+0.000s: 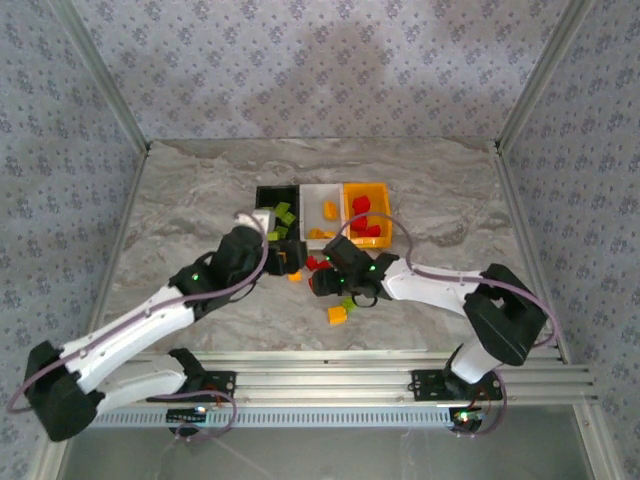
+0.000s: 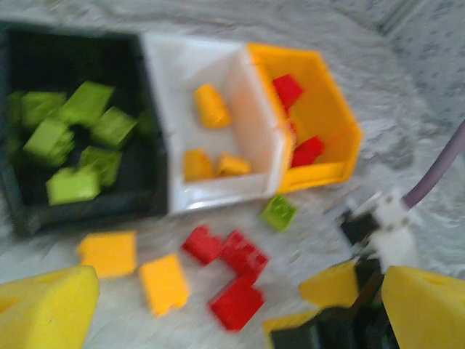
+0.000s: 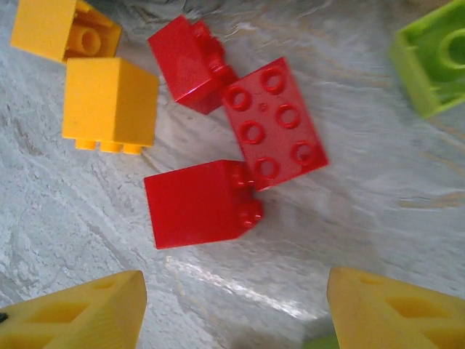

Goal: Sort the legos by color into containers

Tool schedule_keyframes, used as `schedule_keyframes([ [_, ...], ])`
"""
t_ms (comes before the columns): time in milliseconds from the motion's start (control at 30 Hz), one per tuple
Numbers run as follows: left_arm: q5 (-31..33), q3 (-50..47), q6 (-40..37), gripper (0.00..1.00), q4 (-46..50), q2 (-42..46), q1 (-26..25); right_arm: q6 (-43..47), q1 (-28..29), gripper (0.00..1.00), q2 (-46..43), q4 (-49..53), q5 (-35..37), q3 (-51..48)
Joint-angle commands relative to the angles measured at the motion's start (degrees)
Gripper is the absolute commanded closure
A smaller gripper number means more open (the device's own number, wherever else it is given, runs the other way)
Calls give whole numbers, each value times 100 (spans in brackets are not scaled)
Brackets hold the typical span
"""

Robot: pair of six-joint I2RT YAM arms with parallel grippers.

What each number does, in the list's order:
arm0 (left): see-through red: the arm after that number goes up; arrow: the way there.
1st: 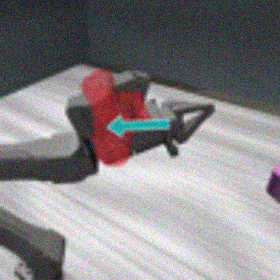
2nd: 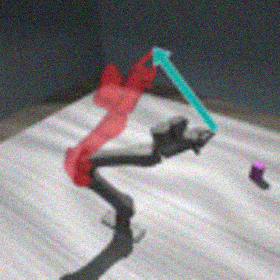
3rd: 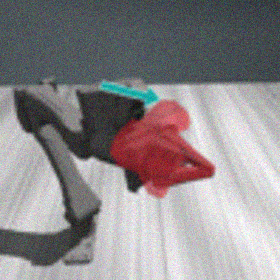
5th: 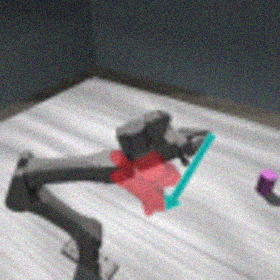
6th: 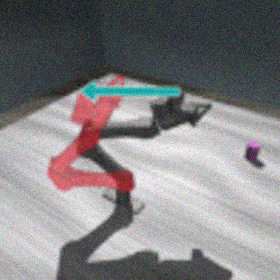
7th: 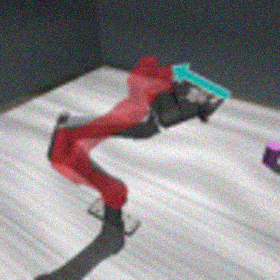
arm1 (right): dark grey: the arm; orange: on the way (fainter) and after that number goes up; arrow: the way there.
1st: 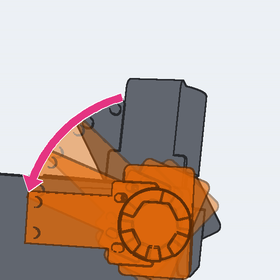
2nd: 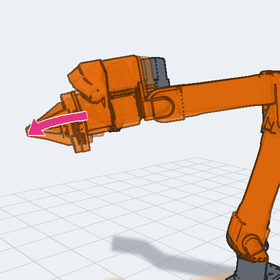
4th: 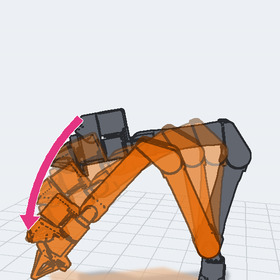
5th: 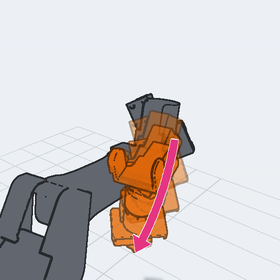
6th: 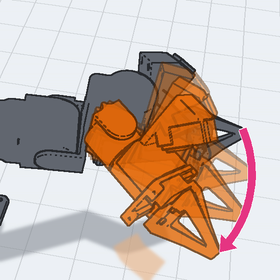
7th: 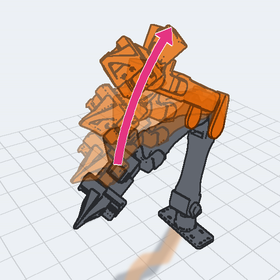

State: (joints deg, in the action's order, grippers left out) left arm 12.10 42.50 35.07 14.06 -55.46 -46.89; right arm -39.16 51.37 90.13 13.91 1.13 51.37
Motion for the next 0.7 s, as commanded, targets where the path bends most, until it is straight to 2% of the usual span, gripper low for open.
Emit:
schedule_keyframes([
  [0,520,-515,435,0,527,759,15,66,115,31,312,48,219,276],
  [267,797,-1370,1012,0,1053,2018,21,24,337,34,834,691,925,840],
  [500,849,-1552,1111,0,1115,2180,35,57,450,36,1165,749,905,1095],
  [667,870,-1569,1107,0,1130,2180,47,62,465,43,1288,768,898,1182],
])
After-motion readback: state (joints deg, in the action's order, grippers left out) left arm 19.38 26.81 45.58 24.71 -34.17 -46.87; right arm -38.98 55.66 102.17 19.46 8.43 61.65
